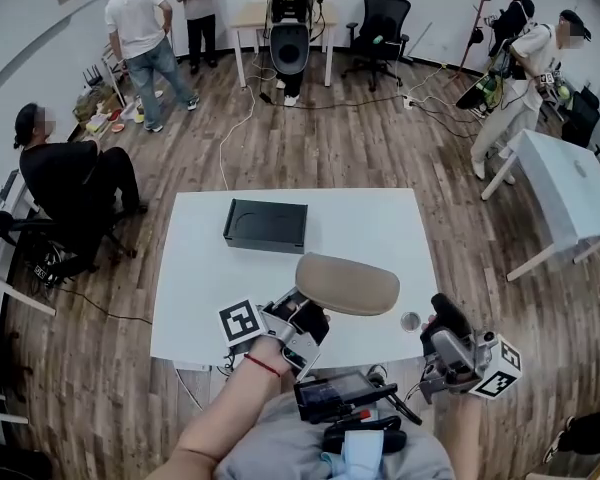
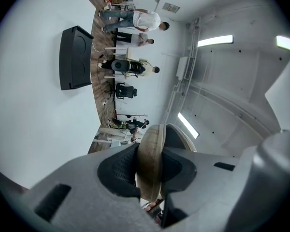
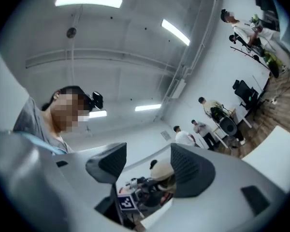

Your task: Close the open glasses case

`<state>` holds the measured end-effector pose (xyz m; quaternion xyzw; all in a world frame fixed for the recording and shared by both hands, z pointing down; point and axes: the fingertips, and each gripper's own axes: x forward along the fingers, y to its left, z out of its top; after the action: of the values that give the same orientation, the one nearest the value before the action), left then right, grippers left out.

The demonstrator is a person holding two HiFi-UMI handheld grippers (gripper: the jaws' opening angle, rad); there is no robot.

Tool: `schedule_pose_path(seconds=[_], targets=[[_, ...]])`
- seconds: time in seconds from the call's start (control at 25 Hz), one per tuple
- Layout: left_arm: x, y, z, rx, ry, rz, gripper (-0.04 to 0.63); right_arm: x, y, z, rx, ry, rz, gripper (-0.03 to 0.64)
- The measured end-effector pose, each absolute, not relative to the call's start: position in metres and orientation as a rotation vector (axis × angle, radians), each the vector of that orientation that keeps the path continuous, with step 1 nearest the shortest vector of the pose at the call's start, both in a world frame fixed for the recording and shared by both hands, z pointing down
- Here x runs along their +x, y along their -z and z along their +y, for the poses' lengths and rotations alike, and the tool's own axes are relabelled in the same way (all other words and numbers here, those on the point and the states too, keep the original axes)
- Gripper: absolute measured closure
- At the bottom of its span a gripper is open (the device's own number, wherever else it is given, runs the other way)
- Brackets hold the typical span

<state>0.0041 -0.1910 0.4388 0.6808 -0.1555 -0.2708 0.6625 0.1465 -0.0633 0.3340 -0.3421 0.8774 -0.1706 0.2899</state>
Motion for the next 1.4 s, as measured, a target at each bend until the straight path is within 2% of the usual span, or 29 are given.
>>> schedule_pose_path(seconds=[0.04, 0.08, 0.12, 0.16, 0.56, 1.4], targets=[[0.001, -0.439, -0.192, 1.539, 0.617, -0.358, 0.515, 0.141, -0.344, -0.069, -0.965, 0.502, 2.364, 0.324], [-0.001, -0.44, -0.193, 1.537, 0.622, -0.366, 0.515, 0.138, -0.356, -0.074, -1.011, 0.56, 2.365, 0.367], [-0.004, -0.441, -0.195, 1.536, 0.627, -0.374, 0.515, 0.136, -0.368, -0.08, -1.042, 0.625, 2.348, 0.475], [-0.006, -0.441, -0.196, 1.536, 0.632, -0.383, 0.515, 0.135, -0.38, -0.085, -1.058, 0.695, 2.321, 0.541], [-0.017, -0.45, -0.213, 1.557, 0.671, -0.469, 0.515, 0.091, -0.433, -0.124, -0.957, 1.11, 2.285, 0.541], [-0.011, -0.485, -0.229, 1.564, 0.695, -0.552, 0.515, 0.092, -0.458, -0.167, -0.975, 1.258, 2.32, 0.541]])
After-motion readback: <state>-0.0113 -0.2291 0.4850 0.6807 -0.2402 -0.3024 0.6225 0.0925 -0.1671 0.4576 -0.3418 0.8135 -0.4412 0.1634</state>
